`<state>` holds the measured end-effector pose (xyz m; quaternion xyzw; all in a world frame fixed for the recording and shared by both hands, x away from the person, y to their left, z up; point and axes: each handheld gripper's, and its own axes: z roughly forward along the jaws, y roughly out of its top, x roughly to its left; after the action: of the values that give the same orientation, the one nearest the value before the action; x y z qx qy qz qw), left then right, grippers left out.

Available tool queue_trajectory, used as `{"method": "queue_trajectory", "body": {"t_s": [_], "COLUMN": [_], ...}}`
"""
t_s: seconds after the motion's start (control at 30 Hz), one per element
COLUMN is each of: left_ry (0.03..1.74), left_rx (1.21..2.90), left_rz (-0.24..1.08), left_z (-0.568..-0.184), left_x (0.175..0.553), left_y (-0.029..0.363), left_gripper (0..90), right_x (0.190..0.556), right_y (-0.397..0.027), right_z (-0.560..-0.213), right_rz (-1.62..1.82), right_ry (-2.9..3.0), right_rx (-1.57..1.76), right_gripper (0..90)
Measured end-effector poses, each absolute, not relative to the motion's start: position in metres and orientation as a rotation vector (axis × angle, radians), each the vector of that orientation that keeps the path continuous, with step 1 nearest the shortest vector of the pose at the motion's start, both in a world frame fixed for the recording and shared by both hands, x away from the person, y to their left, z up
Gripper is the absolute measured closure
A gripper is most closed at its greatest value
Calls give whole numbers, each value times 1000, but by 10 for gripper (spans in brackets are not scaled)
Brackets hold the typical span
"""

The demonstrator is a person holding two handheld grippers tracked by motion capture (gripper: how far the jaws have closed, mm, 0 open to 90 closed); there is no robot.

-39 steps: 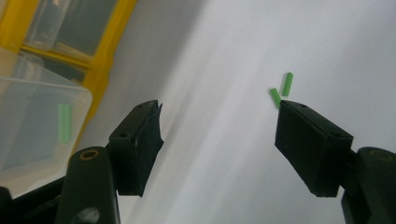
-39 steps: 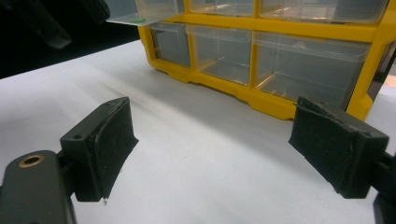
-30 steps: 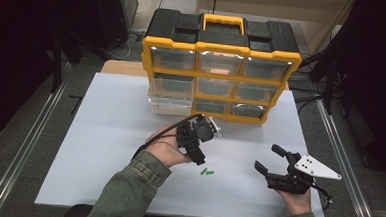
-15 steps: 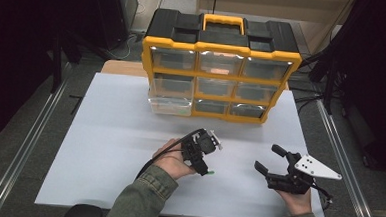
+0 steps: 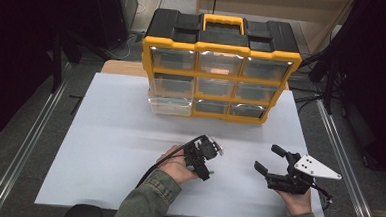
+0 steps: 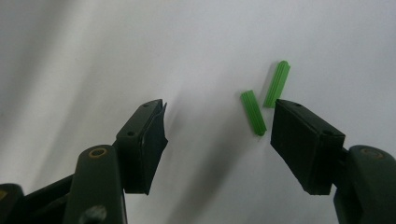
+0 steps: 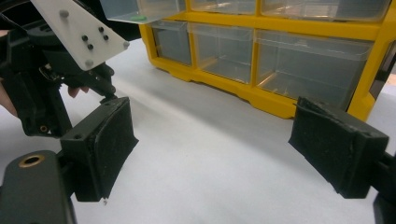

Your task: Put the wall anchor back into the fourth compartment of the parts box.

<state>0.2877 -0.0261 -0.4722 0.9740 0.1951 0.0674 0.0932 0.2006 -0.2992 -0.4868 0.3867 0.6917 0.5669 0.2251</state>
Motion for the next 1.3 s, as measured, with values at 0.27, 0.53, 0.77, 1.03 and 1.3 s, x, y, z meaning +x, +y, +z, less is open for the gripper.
{"method": "queue_trajectory", "body": {"t_s": [0.27, 0.53, 0.77, 1.03, 1.3], "left_ry": [573, 555, 554, 530, 528], "left_rx": [2911, 2926, 2947, 2943, 2949], "left_rz": [199, 199, 237, 180, 34], "left_z": [-474, -474, -474, -474, -473], "left_x": [288, 289, 289, 289, 294], "left_y": [-27, -27, -27, -28, -28], "left_gripper": [355, 395, 490, 601, 844], "right_x": [201, 200, 201, 201, 201], "right_y": [-299, -299, -299, -299, -299], "right_z": [-487, -487, -487, -487, -487], "right_rz": [1565, 1567, 1566, 1566, 1569], "right_ry": [1909, 1909, 1910, 1914, 1913], "right_rx": [1067, 1066, 1065, 1060, 1063], "right_gripper": [143, 143, 143, 144, 144]}}
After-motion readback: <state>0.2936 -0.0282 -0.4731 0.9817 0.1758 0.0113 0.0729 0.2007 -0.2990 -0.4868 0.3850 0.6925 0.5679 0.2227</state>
